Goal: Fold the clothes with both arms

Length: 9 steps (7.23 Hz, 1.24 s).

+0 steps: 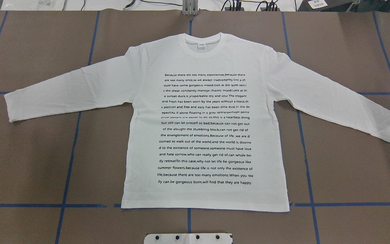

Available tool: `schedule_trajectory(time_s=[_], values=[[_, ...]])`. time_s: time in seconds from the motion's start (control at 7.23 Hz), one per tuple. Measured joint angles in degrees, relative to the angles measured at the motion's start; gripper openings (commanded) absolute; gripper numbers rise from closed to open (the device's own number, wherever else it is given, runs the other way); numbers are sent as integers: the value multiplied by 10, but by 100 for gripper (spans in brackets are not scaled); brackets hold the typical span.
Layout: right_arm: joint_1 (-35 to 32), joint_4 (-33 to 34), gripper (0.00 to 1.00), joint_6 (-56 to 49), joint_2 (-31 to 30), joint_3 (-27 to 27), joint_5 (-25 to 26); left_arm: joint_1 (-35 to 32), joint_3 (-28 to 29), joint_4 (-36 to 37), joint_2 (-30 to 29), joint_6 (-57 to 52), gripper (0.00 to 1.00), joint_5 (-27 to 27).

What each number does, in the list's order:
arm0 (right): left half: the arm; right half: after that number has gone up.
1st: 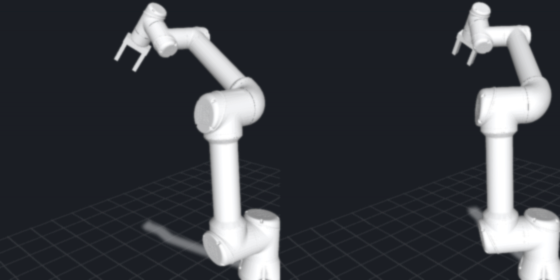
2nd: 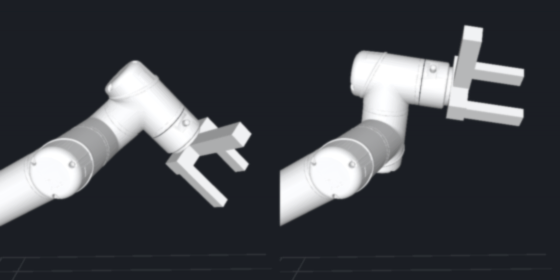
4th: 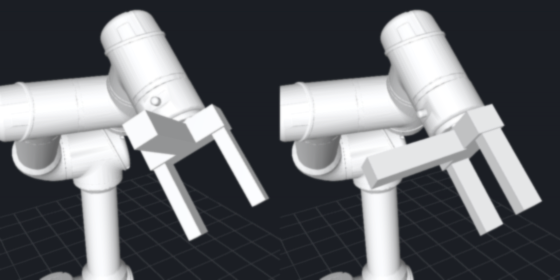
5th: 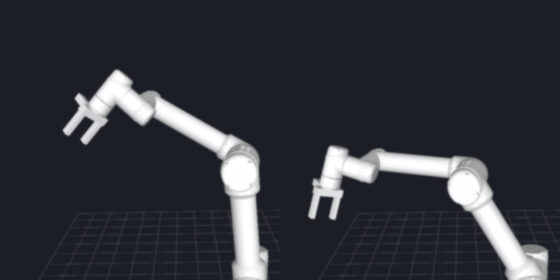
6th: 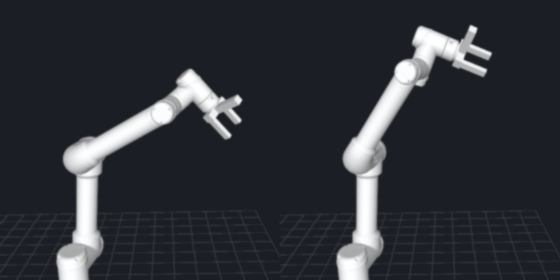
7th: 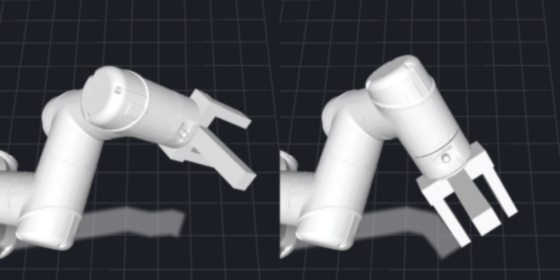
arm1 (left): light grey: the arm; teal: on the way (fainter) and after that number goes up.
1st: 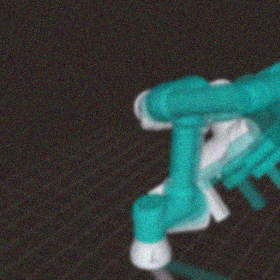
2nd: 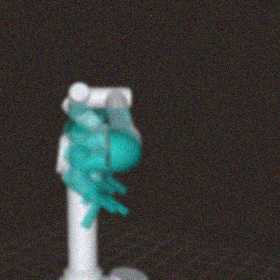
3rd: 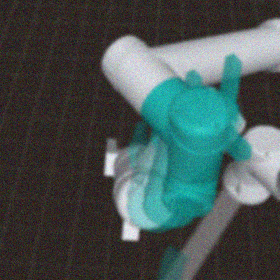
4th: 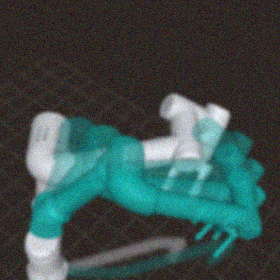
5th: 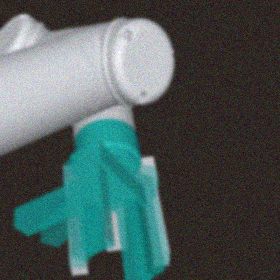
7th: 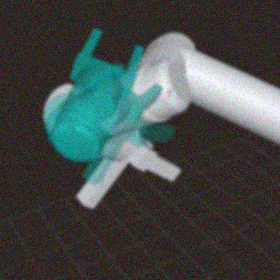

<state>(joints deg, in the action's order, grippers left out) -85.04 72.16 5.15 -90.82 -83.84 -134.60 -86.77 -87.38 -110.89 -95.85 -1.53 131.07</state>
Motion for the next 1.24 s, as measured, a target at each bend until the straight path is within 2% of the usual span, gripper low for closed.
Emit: schedule_trajectory(time_s=[0.28,0.83,1.24], values=[[39,-75,100,71,-4,28,1,1,4,-6,-1,8,100,1],[118,-153,99,165,-3,46,34,1,2,-7,0,9,100,1],[151,-175,96,182,0,57,60,1,1,-7,-1,9,100,1]])
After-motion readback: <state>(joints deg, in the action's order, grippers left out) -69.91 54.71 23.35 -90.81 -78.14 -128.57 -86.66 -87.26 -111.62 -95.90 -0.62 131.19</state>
